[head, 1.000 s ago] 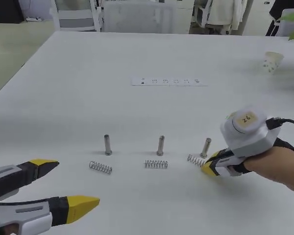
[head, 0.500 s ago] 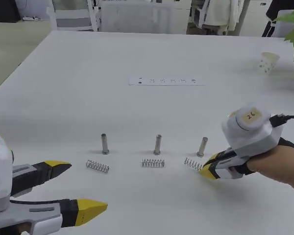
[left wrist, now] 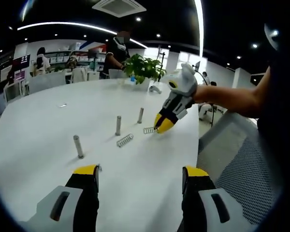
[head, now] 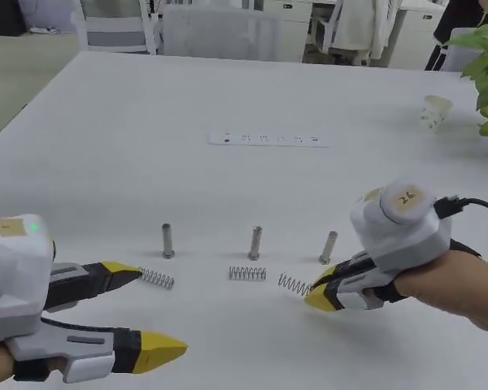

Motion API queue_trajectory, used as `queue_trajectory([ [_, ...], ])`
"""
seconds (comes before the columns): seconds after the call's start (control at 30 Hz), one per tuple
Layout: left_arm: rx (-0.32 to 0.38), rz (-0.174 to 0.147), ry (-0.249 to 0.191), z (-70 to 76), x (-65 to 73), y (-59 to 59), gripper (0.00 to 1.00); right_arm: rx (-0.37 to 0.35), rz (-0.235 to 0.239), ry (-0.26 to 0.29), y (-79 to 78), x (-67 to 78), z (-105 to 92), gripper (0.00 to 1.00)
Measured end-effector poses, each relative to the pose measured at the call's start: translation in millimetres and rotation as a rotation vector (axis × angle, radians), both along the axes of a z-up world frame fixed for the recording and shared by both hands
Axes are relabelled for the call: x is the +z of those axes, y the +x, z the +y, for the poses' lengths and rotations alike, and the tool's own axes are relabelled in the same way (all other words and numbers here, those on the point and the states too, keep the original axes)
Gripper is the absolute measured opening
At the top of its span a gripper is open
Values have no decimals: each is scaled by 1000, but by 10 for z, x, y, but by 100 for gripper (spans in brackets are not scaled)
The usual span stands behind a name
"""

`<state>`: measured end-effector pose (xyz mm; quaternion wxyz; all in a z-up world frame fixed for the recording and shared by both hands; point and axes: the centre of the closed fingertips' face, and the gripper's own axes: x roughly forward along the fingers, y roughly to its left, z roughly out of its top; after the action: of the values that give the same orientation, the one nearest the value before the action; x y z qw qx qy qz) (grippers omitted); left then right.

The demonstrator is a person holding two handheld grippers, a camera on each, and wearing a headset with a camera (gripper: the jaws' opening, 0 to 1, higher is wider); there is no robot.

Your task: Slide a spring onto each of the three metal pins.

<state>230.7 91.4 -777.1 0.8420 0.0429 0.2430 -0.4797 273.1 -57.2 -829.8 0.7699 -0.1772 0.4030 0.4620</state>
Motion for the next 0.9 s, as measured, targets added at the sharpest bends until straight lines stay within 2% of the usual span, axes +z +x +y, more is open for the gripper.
queue_trajectory([
  [0.23,-55,5,-4,-124,-29,-28,63,66,5,-2,-112,18,146,7],
  [0.53,-106,28,-30,-269,-49,-44,61,165,6,19,-252,109,416,8],
  [0.9,-159,-11,-19,-390,-65,-58,48,275,-9,23,-370,183,655,7],
])
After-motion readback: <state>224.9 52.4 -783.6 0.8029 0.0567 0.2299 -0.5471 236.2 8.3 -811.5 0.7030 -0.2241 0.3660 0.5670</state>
